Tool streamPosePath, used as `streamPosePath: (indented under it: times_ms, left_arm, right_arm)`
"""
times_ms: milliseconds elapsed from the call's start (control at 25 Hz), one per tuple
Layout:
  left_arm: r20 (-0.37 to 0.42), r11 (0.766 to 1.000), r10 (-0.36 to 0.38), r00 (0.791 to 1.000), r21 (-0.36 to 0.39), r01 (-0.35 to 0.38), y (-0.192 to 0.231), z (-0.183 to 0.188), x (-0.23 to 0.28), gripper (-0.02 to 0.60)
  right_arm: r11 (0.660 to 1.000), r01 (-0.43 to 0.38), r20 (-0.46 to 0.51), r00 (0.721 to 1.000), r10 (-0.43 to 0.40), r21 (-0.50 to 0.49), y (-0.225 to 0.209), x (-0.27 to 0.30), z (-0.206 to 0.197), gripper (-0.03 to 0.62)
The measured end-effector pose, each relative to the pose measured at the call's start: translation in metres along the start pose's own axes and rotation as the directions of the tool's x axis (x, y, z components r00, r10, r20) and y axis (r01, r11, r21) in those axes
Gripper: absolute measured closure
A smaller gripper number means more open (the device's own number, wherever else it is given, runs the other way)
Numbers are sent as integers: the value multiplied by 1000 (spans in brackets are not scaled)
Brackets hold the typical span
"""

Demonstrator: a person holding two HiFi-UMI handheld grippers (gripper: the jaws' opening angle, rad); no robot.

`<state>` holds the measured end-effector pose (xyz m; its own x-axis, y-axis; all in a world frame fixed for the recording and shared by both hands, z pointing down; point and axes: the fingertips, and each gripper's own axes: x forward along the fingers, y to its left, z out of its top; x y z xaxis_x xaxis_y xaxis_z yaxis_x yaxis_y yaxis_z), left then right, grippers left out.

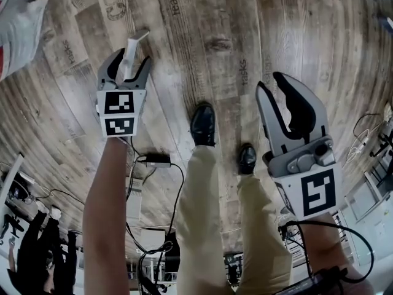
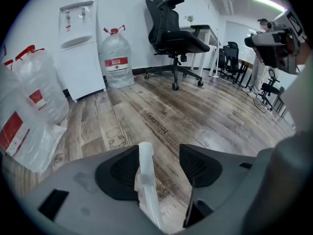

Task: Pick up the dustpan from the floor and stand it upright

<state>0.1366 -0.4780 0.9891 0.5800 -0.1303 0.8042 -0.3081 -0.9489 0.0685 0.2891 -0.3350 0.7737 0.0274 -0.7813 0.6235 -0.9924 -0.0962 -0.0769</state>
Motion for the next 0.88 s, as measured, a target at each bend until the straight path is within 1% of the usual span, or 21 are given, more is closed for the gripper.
streamPosePath:
  times_ms: [80, 240, 320, 400, 520, 600, 680, 760, 840, 880]
  left_arm:
    - [-20, 1000, -8, 1000, 20, 9, 1, -5, 7, 324]
    - [-61, 1000, -7, 998, 20, 9, 5, -18, 15, 329]
    - [-69, 1000, -1, 998, 22, 3, 7, -20, 19, 354]
    - [-76, 1000, 7, 997, 14, -6, 10, -22, 22, 393]
    - [-83, 999, 34, 996, 9, -33, 18, -25, 23, 466]
    - [-91, 999, 41, 995, 21, -40, 19, -26, 23, 468]
    - [-123, 999, 40, 992, 28, -37, 19, -33, 25, 461]
    - [-157, 999, 32, 987, 26, -28, 19, -42, 27, 432]
    - [-168, 999, 28, 985, 31, -23, 19, -48, 28, 439]
    - [-169, 999, 30, 985, 33, -24, 19, -49, 28, 454]
  right_arm:
    - [1000, 5, -7, 1000, -5, -5, -2, -1, -1, 493]
    - [1000, 12, -19, 1000, -12, -16, -5, -2, -1, 494]
    - [1000, 15, -25, 1000, -16, -23, -6, -4, -1, 493]
    - [999, 17, -31, 999, -18, -28, -6, -5, -1, 494]
    - [999, 19, -34, 999, -20, -36, -3, -7, -2, 494]
    - [999, 14, -46, 999, -15, -35, -3, -10, -5, 494]
    - [999, 13, -52, 999, -15, -34, -4, -11, -7, 494]
    - [999, 16, -43, 999, -18, -36, -4, -10, -6, 494]
    - [999, 19, -31, 999, -20, -37, -4, -9, -5, 496]
    - [999, 17, -32, 999, -18, -35, -4, -9, -7, 496]
